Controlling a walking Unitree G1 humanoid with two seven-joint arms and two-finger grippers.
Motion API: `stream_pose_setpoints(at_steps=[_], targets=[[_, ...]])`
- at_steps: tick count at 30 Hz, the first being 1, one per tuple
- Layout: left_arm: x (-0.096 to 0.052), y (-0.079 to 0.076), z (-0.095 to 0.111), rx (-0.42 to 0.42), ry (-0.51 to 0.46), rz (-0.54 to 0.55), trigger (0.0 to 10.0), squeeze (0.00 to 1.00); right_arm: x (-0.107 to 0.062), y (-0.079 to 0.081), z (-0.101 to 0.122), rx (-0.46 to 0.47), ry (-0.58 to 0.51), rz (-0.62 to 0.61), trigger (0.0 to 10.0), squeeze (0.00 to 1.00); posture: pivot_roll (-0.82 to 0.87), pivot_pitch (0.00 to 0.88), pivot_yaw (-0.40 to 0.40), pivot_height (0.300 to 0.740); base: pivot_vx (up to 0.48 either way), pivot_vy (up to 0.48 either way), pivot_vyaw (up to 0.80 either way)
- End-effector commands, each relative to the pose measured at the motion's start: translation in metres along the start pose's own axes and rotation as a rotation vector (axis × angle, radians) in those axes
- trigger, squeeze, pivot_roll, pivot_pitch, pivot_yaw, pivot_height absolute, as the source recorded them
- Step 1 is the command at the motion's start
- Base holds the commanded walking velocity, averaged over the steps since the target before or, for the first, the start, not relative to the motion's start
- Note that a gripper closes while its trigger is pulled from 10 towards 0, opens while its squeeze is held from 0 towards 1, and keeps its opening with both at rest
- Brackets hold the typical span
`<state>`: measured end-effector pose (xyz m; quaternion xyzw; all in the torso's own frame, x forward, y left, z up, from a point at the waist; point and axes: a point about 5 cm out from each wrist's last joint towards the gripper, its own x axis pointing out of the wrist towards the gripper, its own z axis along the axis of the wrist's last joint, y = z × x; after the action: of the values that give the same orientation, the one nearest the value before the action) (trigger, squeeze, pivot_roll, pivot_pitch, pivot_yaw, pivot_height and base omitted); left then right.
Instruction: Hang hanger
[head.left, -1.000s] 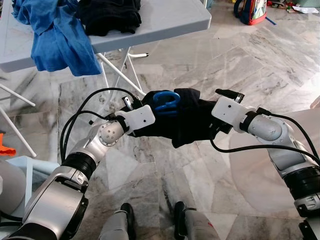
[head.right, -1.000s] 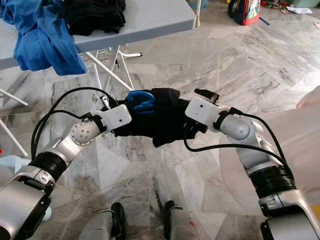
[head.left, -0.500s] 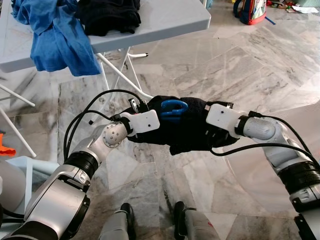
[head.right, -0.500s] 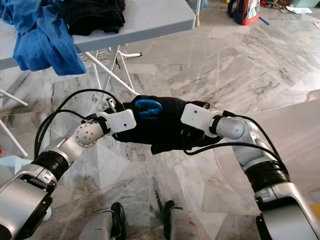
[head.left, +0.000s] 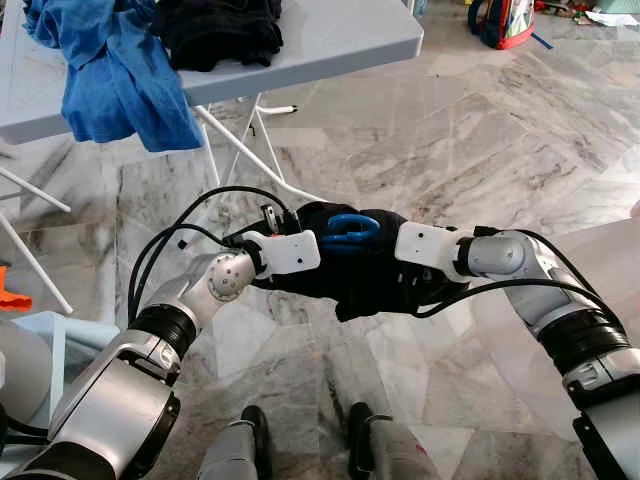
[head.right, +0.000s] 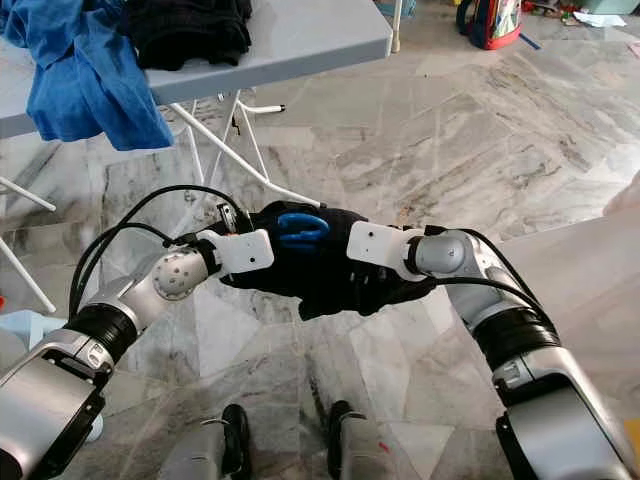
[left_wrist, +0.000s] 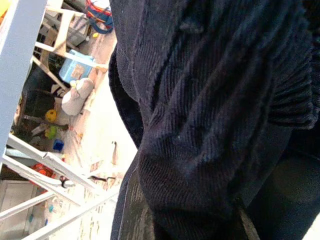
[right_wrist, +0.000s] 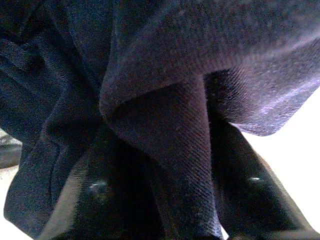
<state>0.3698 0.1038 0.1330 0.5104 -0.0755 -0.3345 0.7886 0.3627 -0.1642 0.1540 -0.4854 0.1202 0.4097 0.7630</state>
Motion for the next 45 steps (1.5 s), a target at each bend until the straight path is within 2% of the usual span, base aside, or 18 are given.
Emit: stream_pose_setpoints(at_steps=[1, 15, 21, 33, 36, 37, 38, 39, 40, 41, 42, 45], targets=[[0.008, 0.007, 0.026, 0.021, -0.137, 0.032, 1.3, 0.0, 0.003, 0.004, -0.001, 0.0, 0.012, 0.03, 0.0, 0.0, -0.16, 0.29, 0.0, 0.74, 0.0, 0.0, 0.0], [0.008, 0.004, 0.022, 0.031, -0.125, 0.027, 1.3, 0.0, -0.011, 0.013, -0.025, 0.151, 0.007, -0.025, 0.0, 0.0, -0.16, 0.286, 0.002, 0.74, 0.0, 0.0, 0.0], [0.008, 0.003, 0.023, 0.037, -0.127, 0.025, 1.3, 0.0, -0.012, 0.01, -0.023, 0.21, -0.024, -0.065, 0.0, 0.0, -0.17, 0.285, 0.007, 0.74, 0.0, 0.0, 0.0], [0.009, 0.004, 0.023, 0.049, -0.126, 0.041, 1.4, 0.0, -0.011, 0.013, -0.011, 0.26, -0.09, -0.061, 0.0, 0.0, -0.17, 0.282, 0.004, 0.74, 0.0, 0.0, 0.0], [0.009, 0.005, 0.022, 0.044, -0.117, 0.056, 2.4, 0.0, -0.009, 0.008, -0.011, 0.325, -0.075, -0.103, 0.0, 0.0, -0.17, 0.28, 0.002, 0.74, 0.0, 0.0, 0.0], [0.008, 0.005, 0.021, 0.038, -0.112, 0.063, 3.0, 0.0, -0.009, 0.008, -0.011, 0.328, -0.075, -0.111, 0.0, 0.0, -0.17, 0.28, 0.001, 0.74, 0.0, 0.0, 0.0], [0.008, 0.006, 0.019, 0.028, -0.106, 0.079, 4.4, 0.0, -0.008, 0.008, -0.01, 0.328, -0.078, -0.116, 0.0, 0.0, -0.17, 0.28, 0.001, 0.74, 0.0, 0.0, 0.0], [0.008, 0.006, 0.019, 0.025, -0.105, 0.087, 4.4, 0.0, -0.008, 0.008, -0.009, 0.328, -0.079, -0.115, 0.0, 0.0, -0.17, 0.28, 0.001, 0.74, 0.0, 0.0, 0.0], [0.007, 0.007, 0.018, 0.023, -0.107, 0.103, 10.0, 0.39, -0.007, 0.01, -0.007, 0.324, -0.083, -0.11, 0.0, 0.0, -0.17, 0.28, 0.001, 0.74, 0.0, 0.0, 0.0], [0.006, 0.007, 0.018, 0.02, -0.109, 0.109, 10.0, 0.72, -0.006, 0.011, -0.007, 0.324, -0.084, -0.108, 0.0, 0.0, -0.17, 0.281, 0.0, 0.74, 0.0, 0.0, 0.0], [0.006, 0.007, 0.018, 0.007, -0.114, 0.109, 10.0, 1.0, -0.006, 0.013, -0.007, 0.324, -0.084, -0.106, 0.0, 0.0, -0.17, 0.281, 0.0, 0.74, 0.0, 0.0, 0.0], [0.005, 0.004, 0.018, 0.006, -0.128, 0.1, 10.0, 1.0, -0.006, 0.014, -0.007, 0.329, -0.081, -0.105, 0.0, 0.0, -0.17, 0.283, 0.0, 0.74, 0.0, 0.0, 0.0]])
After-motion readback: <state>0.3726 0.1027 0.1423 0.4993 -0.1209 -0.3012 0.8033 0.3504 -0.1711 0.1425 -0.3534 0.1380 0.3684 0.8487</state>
